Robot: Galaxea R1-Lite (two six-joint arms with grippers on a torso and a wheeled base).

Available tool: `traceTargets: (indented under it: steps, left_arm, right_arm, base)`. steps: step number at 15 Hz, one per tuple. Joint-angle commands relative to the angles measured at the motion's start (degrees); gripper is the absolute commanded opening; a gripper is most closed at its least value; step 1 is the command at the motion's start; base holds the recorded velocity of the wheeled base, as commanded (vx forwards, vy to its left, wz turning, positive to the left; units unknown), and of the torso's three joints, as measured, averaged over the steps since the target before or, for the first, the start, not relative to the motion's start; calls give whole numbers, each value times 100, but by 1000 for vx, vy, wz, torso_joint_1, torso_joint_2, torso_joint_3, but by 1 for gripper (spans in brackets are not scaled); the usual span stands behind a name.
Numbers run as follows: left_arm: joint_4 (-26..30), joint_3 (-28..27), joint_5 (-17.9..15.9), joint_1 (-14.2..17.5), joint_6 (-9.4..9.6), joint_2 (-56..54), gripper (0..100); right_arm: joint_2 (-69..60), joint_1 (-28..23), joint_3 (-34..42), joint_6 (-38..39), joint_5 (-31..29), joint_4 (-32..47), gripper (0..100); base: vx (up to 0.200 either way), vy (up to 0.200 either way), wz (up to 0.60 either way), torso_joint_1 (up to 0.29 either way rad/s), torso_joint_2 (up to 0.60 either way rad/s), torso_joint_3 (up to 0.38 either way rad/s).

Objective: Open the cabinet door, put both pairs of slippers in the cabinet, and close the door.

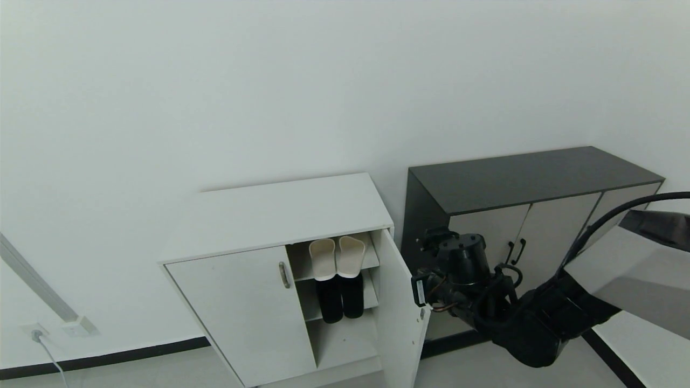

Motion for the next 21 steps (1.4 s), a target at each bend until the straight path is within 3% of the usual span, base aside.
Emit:
traceTargets:
  steps: [1,4,11,13,16,21]
  left_arm:
    - [-1,1,1,1,-4,7,0]
    - [-1,1,1,1,-4,7,0]
    - [-1,1,1,1,-4,7,0]
    - [-1,1,1,-7,-4,7,0]
    - [-1,1,1,-7,5,7,0]
    - [-1,1,1,1,5,7,0]
  right_arm:
    - [352,-103,-16,4,12,-86,0]
    - [712,-68,-33,-5,64,-192,0]
    - [519,653,-16,4,337,-368,0]
    - [176,670,134,21,636,-570,0]
    - [-123,450,450,-49,750,-1466,0]
    - [-237,494,617,-172,759,-1493,0]
  base:
    - [0,0,0,0,0,0]
    - [0,0,0,0,0,0]
    - [0,0,0,0,0,0]
    - [0,0,0,0,0,0]
    - [0,0,0,0,0,0]
    - [0,0,120,0,0,0]
